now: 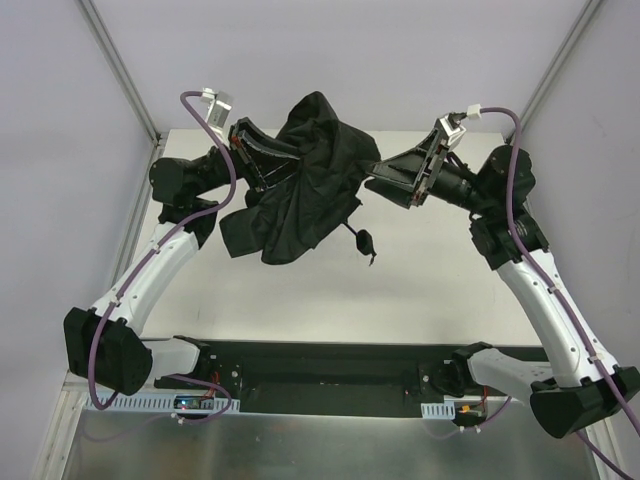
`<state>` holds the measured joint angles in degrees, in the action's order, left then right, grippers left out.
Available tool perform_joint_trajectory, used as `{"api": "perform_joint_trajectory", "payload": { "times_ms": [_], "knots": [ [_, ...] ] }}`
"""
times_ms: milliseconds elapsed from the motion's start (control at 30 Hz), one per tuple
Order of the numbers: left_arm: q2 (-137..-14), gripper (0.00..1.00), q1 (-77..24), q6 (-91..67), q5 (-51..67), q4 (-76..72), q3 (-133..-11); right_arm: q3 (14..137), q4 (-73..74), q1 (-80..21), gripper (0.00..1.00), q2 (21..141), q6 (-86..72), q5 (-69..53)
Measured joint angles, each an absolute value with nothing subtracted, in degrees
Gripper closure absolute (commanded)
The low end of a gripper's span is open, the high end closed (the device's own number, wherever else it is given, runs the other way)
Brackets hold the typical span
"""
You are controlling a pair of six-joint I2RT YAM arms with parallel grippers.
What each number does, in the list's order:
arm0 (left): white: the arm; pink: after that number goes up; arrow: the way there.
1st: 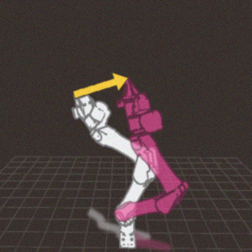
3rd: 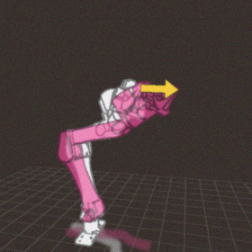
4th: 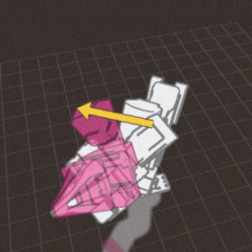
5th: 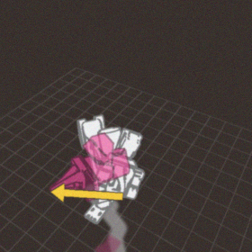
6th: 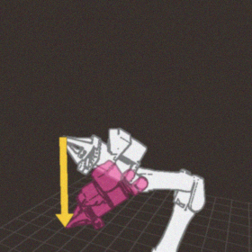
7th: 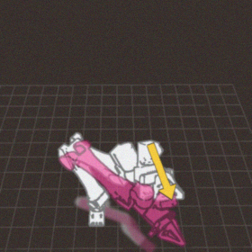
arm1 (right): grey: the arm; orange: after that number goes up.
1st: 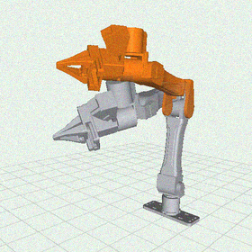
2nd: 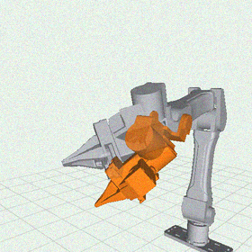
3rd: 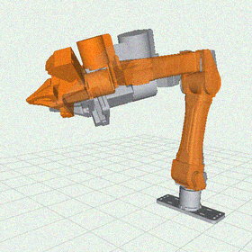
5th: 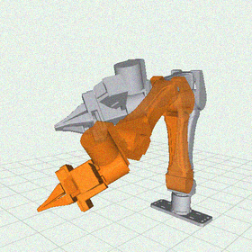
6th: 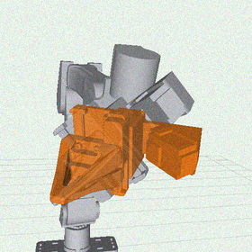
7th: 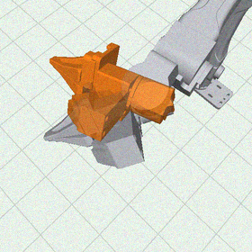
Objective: Put away the umbrella
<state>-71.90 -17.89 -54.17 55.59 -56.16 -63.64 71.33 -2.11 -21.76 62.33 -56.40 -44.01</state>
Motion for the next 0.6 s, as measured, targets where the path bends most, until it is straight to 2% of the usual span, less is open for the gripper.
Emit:
{"api": "perform_joint_trajectory", "payload": {
  "times_ms": [267,400,500,533,567,600],
  "knots": [
    [-71.3,1.0,-17.9,-48.8,51.5,-50.3,-63.9,71.3,-7.6,-24.3,0.27,62.2,-60.1,-41.6],
    [-71.2,1.0,-17.5,-48.6,50.0,-50.1,-63.9,71.3,-9.0,-26.0,0.36,62.3,-60.2,-40.2],
    [-71.2,1.0,-17.5,-48.6,49.2,-50.2,-63.9,72.2,-9.6,-28.0,0.48,63.9,-59.5,-39.4],
    [-71.2,1.0,-17.5,-48.6,48.8,-50.2,-63.9,72.9,-9.6,-28.8,0.66,64.9,-59.2,-39.1],
    [-71.2,1.0,-17.5,-48.6,48.5,-50.2,-63.9,73.6,-9.6,-29.4,0.77,65.9,-58.8,-38.8],
    [-71.2,1.0,-17.5,-48.6,48.1,-50.2,-63.9,73.9,-9.8,-29.9,0.99,66.5,-58.2,-38.4]
  ]
}}
